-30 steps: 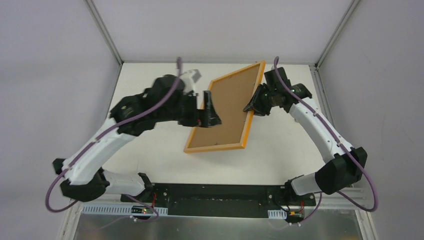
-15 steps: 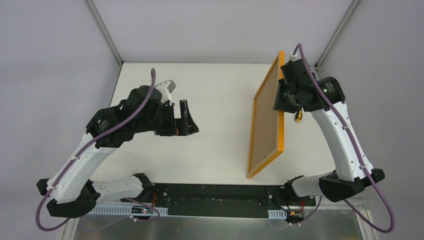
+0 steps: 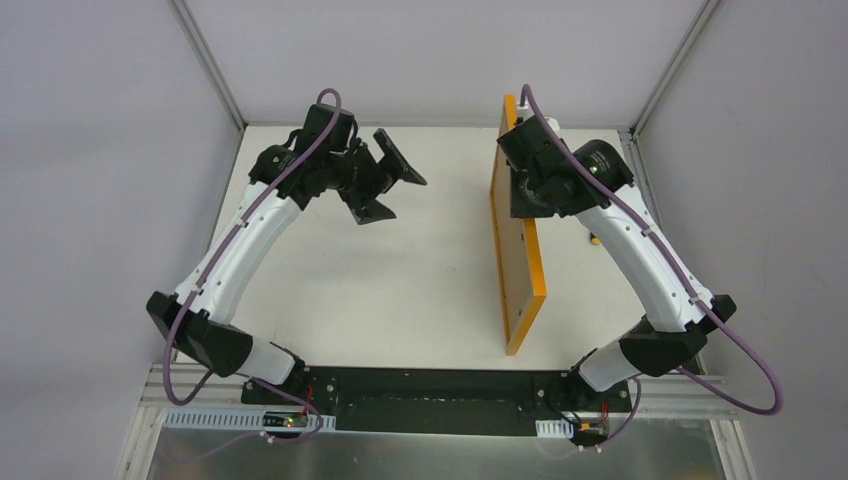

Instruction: Take the photo out of the frame

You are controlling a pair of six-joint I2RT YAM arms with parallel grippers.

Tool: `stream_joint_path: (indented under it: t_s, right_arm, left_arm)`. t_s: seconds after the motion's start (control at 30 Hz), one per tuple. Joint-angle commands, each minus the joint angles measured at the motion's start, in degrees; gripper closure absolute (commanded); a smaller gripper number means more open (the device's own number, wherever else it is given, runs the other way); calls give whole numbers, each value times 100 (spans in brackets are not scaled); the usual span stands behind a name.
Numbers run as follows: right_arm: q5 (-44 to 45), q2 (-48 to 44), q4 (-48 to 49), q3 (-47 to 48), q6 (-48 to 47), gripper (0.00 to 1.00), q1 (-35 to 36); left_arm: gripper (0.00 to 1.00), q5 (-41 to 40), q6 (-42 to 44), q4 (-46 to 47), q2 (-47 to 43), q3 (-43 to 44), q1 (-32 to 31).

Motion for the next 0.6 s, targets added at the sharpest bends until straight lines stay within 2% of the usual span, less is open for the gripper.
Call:
stream_joint_path:
  t_s: [0.0, 0.13, 0.27, 0.43, 0.57]
  right_arm:
    - [132, 103, 196, -34, 322, 100, 398]
    - [294, 226, 265, -49, 595, 100, 681]
    - [1128, 638, -101, 303, 917, 100, 1128]
    - [2122, 1377, -668, 861, 930, 100, 1561]
    - [2466, 1967, -720, 1318, 732, 100, 1824]
  left_arm:
    - [4, 415, -1151, 1499, 480, 551, 96]
    - [7, 365, -1044, 1803, 1176, 1158, 101]
    - [10, 491, -963, 1878, 1277, 1183, 139]
    - [11, -190, -550, 1541, 67, -53, 536]
    - [9, -1648, 482, -43, -953, -104, 878]
